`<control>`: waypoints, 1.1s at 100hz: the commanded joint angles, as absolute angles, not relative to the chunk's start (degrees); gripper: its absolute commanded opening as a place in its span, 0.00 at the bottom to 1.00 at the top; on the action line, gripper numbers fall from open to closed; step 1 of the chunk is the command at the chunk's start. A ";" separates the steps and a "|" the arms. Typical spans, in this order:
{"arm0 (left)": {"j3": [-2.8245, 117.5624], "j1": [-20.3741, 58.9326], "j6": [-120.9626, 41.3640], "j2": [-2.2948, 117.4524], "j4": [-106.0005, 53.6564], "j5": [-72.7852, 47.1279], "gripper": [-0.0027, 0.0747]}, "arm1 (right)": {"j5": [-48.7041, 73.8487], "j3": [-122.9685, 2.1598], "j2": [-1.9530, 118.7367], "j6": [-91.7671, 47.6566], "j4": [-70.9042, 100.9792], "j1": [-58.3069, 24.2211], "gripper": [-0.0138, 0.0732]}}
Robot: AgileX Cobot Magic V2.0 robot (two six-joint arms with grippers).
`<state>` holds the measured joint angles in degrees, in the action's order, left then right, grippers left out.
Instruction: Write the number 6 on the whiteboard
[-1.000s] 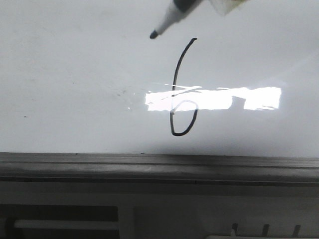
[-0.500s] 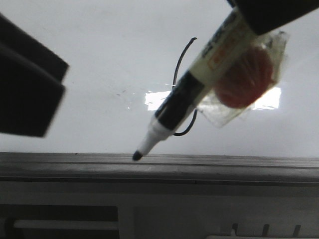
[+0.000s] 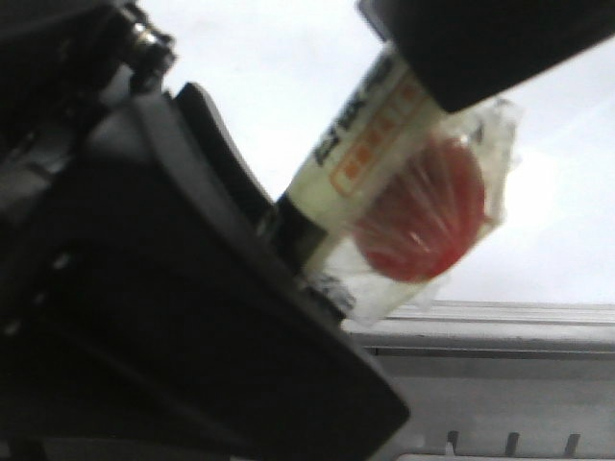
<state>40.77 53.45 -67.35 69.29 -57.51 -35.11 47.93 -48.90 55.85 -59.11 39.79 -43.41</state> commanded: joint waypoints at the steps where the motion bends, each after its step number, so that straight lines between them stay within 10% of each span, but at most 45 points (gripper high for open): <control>1: 42.74 53.98 -67.62 68.40 -60.65 -34.35 0.34 | 46.92 -50.74 55.54 -59.47 42.50 -43.50 0.11; 31: 42.74 53.98 -67.62 68.40 -62.44 -34.41 0.01 | 49.30 -50.74 55.54 -59.47 42.50 -43.50 0.11; 44: 42.79 53.98 -67.62 68.40 -62.83 -34.41 0.05 | 50.02 -50.74 55.54 -59.47 42.50 -43.50 0.11; 69: 42.88 53.98 -67.62 68.40 -64.44 -34.29 0.44 | 51.76 -50.63 55.54 -59.47 42.50 -43.50 0.11; 110: 42.88 53.98 -67.62 68.40 -65.09 -34.29 0.29 | 51.54 -48.26 55.54 -59.47 42.50 -43.50 0.11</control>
